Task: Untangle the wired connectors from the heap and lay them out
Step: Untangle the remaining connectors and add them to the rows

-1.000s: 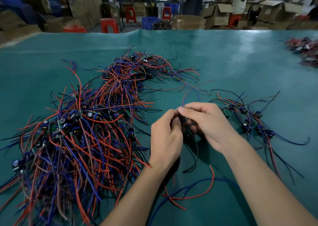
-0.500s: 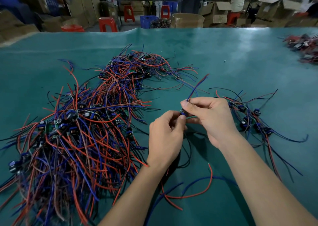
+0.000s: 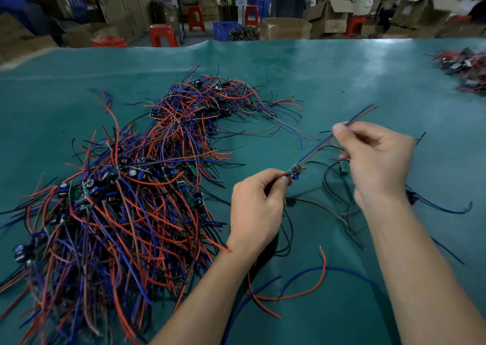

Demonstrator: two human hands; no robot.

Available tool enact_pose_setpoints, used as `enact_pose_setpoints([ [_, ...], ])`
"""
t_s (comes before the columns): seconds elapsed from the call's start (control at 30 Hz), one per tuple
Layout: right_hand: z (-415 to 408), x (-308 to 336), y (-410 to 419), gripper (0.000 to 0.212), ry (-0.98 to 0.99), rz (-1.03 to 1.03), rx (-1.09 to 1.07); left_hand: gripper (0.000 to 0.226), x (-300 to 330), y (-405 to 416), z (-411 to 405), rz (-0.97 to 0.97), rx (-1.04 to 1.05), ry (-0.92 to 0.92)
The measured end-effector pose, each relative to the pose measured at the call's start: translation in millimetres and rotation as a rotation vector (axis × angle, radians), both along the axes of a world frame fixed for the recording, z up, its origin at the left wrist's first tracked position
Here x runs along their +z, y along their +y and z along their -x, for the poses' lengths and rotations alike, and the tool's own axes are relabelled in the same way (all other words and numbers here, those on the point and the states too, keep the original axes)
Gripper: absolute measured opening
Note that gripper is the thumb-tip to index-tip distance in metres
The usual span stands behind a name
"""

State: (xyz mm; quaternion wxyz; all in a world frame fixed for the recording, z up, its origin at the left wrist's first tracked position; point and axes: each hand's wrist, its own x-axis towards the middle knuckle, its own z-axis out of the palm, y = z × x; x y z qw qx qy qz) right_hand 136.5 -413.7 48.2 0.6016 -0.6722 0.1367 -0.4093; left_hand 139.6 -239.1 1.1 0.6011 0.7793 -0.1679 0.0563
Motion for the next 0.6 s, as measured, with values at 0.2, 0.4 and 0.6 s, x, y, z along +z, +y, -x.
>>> enact_pose_setpoints([
  [0.2,1.6,3.0,-14.6,0.018,-0.114,-0.164,-0.486,0.019,0.0,-0.2,0.8,0.004,0.073,0.017],
  [0.4,-1.1,-7.5,26.5,0.04,0.426,0.162,0.279,0.018,2.2,0.0,1.6,0.071,0.121,0.015],
  [0.6,0.1,-15.3,46.1,0.036,0.269,0.287,0.444,0.018,4.6,0.9,2.0,0.054,0.069,-0.017],
])
